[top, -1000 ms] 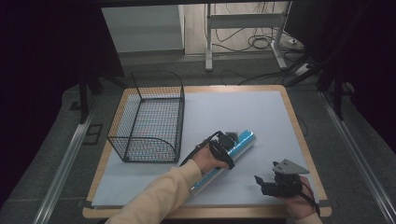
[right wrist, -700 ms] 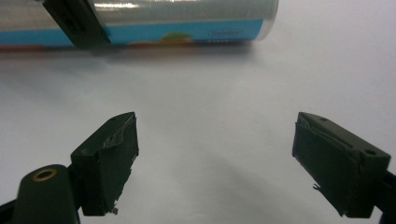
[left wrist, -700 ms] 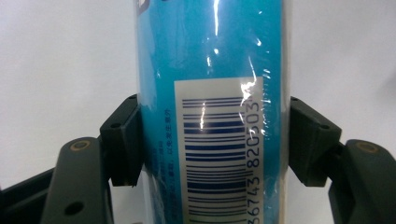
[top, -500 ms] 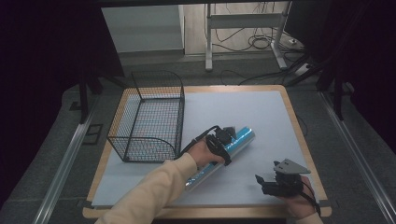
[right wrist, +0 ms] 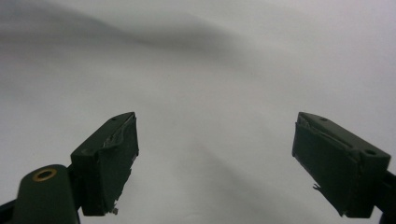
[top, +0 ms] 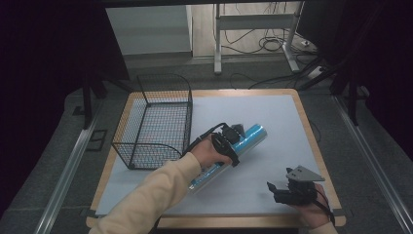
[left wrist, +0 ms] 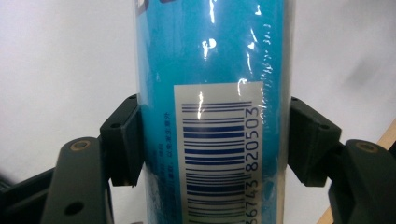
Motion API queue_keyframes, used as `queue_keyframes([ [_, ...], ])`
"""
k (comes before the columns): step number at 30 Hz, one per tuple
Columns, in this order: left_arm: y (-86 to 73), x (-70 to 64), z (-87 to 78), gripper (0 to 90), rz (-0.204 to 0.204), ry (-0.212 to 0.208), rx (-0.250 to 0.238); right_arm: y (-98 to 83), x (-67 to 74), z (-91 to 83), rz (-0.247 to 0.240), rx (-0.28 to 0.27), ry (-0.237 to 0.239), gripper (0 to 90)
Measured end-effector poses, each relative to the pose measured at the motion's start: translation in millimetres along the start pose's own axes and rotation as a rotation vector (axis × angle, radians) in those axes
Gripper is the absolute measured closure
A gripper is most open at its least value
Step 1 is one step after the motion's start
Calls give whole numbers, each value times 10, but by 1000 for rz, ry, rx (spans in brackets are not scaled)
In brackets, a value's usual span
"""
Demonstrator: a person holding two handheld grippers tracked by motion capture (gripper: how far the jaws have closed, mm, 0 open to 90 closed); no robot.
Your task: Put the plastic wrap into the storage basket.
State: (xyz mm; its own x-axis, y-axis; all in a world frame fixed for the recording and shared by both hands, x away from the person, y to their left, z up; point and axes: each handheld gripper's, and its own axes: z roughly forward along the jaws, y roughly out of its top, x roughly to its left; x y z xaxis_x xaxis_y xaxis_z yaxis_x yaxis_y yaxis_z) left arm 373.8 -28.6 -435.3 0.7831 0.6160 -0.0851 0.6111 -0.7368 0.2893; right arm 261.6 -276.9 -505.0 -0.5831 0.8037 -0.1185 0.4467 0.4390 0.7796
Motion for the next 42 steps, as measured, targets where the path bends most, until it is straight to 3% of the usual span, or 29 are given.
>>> queue_keyframes([
  [23, 64, 12, -216, 317, 24, 43, -24, -8, -4, 13, -4, 5, -2, 148],
  [42, 97, 62, -412, 317, 29, 56, -50, -11, -5, 21, -2, 10, 0, 148],
])
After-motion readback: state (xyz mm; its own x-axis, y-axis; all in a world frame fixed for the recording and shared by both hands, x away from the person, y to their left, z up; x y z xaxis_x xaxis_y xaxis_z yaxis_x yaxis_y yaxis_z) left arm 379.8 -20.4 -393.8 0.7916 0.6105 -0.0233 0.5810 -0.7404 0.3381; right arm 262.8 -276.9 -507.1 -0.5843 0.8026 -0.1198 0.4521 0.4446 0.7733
